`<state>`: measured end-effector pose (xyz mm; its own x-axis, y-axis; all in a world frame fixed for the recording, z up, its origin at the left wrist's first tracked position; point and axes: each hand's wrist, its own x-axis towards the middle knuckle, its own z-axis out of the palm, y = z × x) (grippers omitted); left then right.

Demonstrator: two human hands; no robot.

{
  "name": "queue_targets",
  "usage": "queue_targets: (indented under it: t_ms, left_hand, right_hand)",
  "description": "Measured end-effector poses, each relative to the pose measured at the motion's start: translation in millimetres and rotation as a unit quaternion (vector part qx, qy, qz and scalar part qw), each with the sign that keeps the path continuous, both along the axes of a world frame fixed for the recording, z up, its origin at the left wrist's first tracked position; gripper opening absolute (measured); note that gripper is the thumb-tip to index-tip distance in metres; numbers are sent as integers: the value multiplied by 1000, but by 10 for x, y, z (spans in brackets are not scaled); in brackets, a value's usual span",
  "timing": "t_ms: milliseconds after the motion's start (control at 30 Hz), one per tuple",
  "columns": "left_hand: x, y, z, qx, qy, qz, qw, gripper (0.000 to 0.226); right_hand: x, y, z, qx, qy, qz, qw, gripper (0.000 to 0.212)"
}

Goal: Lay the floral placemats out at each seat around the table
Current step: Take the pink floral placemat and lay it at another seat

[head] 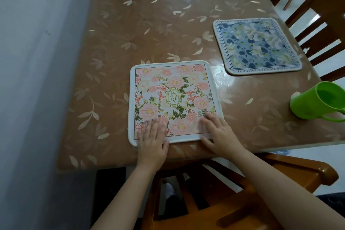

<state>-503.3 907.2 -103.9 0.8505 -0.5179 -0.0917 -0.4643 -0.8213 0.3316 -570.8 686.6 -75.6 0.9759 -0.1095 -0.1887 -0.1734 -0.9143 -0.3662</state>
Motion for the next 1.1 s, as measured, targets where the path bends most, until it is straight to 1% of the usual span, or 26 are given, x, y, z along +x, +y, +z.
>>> queue_targets:
  t_ms: [33,100,233,367,533,700,833,1000,1100]
  left_hand:
    - [24,-41,-35,36,-2,-7,999,58]
    - [75,-101,-81,85,-6,-17,996,60]
    - [263,-214,-119,114,-1,-27,993,61]
    - [497,-339,-120,107,9,-41,993,62]
    - [890,-511,-112,93,-6,-11,996,58]
    - [1348,-655,-148,72,-22,11,997,58]
    - [1682,-791,-166,81,-31,21,996,59]
    - [1996,-918,-189,99,-35,124,987,61]
    - [2019,-947,-176,103,-33,136,985,66]
  right_hand:
    - [3,39,-55,-15,29,16,999,66]
    - [8,113,-160,-50,52,29,997,70]
    - [98,178,-241,-94,44,24,994,76]
    - [364,198,-283,-80,22,0,997,78]
    - [797,48,-323,-82,10,9,997,77]
    - [1376,-166,-348,-64,-5,-10,998,75]
    - [1729,-303,-346,-70,-23,-14,997,73]
    - [1965,-379,-376,-57,-38,-79,995,70]
    - [1978,-378,-394,-57,-45,-90,993,71]
